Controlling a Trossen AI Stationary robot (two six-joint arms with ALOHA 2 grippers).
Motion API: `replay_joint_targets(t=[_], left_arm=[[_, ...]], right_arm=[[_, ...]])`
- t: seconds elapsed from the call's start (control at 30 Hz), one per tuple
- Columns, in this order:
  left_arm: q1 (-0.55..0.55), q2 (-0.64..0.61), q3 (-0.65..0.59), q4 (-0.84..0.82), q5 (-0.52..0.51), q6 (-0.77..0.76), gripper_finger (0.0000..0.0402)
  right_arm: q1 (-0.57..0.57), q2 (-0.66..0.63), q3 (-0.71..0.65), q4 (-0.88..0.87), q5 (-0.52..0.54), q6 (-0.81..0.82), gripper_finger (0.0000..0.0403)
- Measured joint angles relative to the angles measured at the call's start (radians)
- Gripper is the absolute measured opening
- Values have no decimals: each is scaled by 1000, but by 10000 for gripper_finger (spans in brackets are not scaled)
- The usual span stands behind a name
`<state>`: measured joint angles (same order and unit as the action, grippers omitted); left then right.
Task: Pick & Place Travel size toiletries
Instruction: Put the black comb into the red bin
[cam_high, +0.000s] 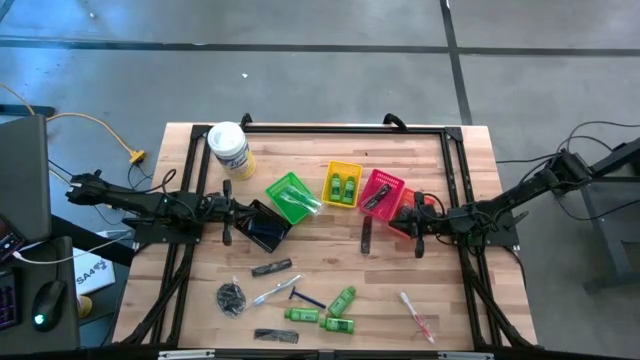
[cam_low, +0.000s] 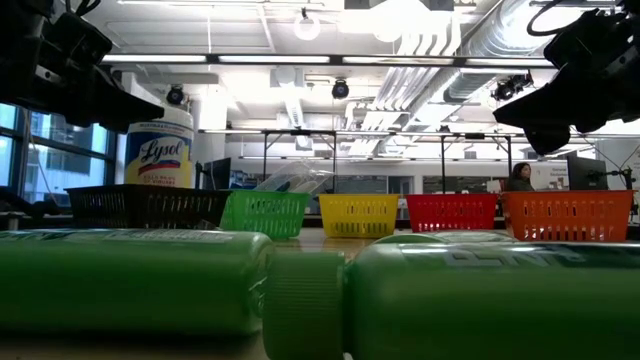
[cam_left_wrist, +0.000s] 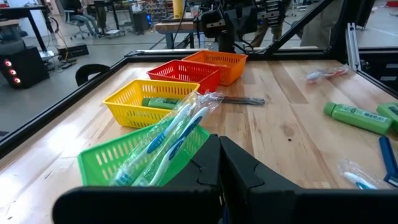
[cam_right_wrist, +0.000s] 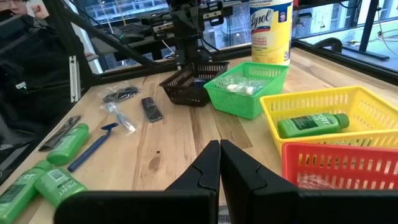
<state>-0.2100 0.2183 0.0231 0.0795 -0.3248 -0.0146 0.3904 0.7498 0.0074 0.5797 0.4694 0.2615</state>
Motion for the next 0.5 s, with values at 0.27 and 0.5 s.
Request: replay_joint_targets(t=[0.27,0.5], left_arm=[[0,0,0,0,0,-13,0],[0,0,0,-7,-1,-16,0]], right_arm=[[0,0,0,0,0,0,3],[0,4,0,0,2,5,3]])
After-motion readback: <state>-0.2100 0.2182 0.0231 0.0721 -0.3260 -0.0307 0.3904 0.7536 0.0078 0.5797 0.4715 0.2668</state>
